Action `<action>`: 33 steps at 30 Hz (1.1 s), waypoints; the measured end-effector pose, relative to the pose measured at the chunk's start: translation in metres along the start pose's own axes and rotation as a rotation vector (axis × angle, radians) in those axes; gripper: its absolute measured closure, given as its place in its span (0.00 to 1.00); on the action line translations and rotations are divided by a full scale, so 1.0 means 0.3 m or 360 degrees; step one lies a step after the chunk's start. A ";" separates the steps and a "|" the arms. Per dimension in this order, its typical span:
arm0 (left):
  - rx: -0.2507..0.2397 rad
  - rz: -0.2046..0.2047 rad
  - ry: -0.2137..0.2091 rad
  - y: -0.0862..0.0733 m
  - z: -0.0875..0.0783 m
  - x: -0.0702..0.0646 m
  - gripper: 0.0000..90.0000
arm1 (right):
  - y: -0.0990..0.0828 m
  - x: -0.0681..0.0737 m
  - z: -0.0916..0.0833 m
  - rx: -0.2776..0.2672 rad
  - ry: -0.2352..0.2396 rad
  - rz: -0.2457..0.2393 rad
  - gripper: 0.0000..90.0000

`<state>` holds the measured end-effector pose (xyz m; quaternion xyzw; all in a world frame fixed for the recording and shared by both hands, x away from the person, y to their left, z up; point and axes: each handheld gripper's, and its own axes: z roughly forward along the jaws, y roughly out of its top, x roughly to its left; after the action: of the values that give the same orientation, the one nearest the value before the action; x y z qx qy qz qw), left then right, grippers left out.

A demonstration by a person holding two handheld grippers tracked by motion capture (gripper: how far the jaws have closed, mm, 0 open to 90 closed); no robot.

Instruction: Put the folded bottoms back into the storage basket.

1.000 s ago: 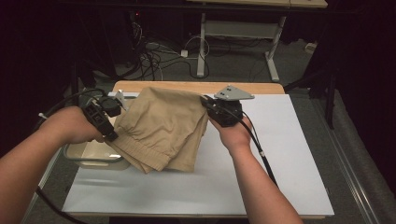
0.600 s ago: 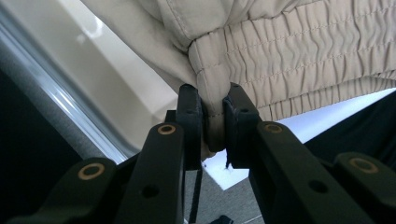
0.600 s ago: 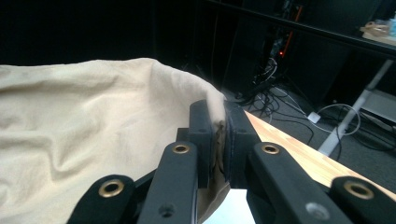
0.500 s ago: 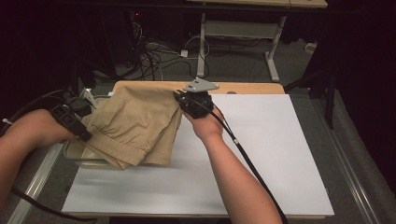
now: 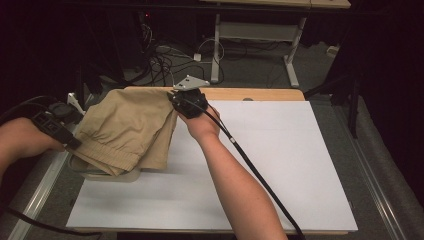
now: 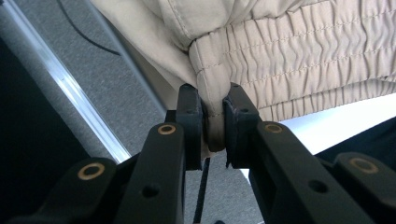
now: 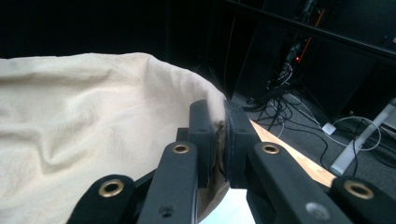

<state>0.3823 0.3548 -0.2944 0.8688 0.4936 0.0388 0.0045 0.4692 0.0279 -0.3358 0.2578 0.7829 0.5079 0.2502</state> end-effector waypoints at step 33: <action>0.0039 -0.0156 0.0005 -0.099 0.155 0.080 0.86 | -0.072 0.036 0.327 0.0167 0.0101 0.0004 0.95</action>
<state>0.3724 0.3920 -0.3406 0.8435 0.5361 0.0339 -0.0051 0.5220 0.0928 -0.3923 0.2551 0.8157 0.4744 0.2108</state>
